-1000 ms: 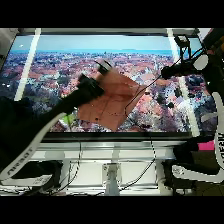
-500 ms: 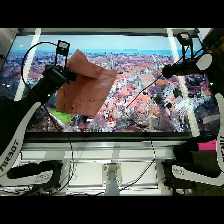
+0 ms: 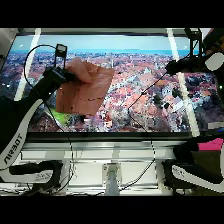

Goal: Fold the clothes and pants, and hang the long-sleeved shirts on hangers.

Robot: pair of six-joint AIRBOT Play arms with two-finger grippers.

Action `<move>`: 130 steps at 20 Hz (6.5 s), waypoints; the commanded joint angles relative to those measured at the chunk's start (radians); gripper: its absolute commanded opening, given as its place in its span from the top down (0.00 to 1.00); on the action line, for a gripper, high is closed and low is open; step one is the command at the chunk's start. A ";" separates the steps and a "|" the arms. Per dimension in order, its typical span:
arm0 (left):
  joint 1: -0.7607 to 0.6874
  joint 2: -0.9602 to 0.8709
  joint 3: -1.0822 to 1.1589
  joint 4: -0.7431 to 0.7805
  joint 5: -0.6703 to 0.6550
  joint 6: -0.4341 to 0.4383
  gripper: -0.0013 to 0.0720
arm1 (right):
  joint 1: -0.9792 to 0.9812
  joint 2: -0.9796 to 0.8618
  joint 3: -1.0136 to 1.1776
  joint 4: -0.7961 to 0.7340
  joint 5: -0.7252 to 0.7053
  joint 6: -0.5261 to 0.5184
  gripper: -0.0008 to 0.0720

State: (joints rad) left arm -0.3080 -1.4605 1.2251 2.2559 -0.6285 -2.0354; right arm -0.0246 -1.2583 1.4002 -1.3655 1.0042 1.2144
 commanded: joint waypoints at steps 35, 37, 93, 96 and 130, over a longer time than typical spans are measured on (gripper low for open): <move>-0.155 -0.214 0.108 -0.038 0.276 0.046 0.96 | -0.146 0.187 0.003 -0.201 -0.068 0.139 0.43; -0.142 -0.215 0.108 -0.038 0.277 0.046 0.96 | -0.146 0.187 0.003 -0.201 -0.068 0.139 0.43; 0.237 -0.272 0.060 -1.650 -0.343 0.786 0.96 | -0.146 0.187 0.003 -0.179 -0.042 0.134 0.43; 0.248 -0.233 0.119 -1.914 -0.410 1.032 0.96 | -0.146 0.187 0.003 -0.179 -0.043 0.134 0.43; 0.193 -0.029 0.502 -1.603 -1.109 1.130 0.96 | -0.146 0.187 0.003 -0.202 -0.053 0.135 0.43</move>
State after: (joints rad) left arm -0.1909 -1.4876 1.7267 0.4286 -1.7439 -0.9150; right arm -0.1696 -1.0718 1.4029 -1.5627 0.9493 1.3491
